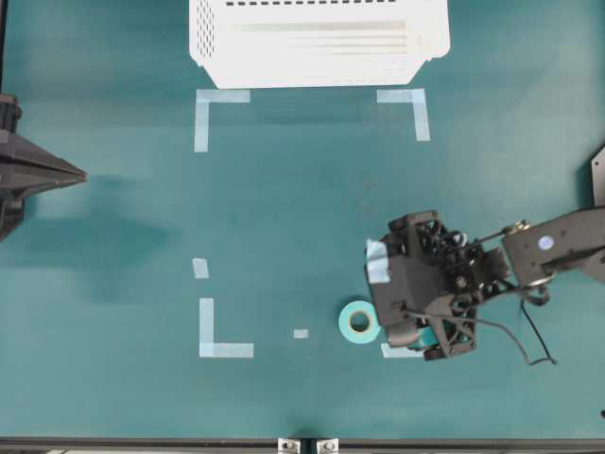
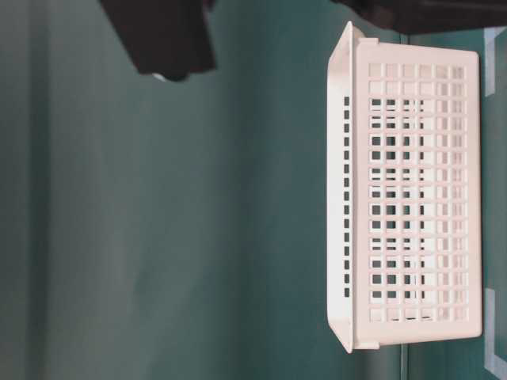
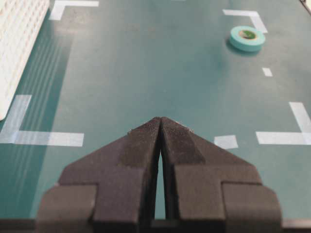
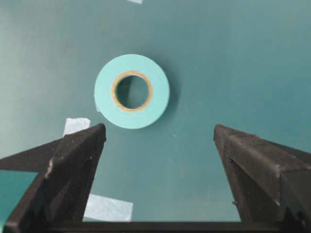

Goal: Put the tape into the white basket.
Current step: 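Lower the open right gripper over the teal tape roll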

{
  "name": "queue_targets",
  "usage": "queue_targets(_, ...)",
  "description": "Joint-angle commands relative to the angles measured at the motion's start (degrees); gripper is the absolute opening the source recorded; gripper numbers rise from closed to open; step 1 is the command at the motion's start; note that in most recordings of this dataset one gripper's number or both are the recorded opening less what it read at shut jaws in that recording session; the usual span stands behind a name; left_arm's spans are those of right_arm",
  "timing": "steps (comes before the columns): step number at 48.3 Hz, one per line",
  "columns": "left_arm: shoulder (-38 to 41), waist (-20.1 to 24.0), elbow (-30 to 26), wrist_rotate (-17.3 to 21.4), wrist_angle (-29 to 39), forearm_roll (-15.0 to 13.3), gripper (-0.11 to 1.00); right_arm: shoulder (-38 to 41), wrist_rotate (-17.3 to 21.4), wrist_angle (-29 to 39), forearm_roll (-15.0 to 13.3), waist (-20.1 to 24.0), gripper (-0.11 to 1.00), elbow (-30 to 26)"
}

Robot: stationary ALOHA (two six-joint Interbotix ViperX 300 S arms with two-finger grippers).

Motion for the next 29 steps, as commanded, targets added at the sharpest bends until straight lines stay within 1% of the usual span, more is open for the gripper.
queue_targets(1,0.53,-0.09,-0.7,0.09,-0.44,0.0,-0.11,0.18,0.53,0.0,-0.09,0.62,0.96,-2.02)
queue_targets(12,0.53,-0.09,-0.7,0.09,-0.44,0.09,-0.11,2.11,7.29,0.7,-0.09,0.88,0.97,-3.08)
queue_targets(29,0.53,-0.09,-0.7,0.09,-0.44,0.09,-0.11,6.15,8.7,1.23,-0.18,2.81,0.97,-5.98)
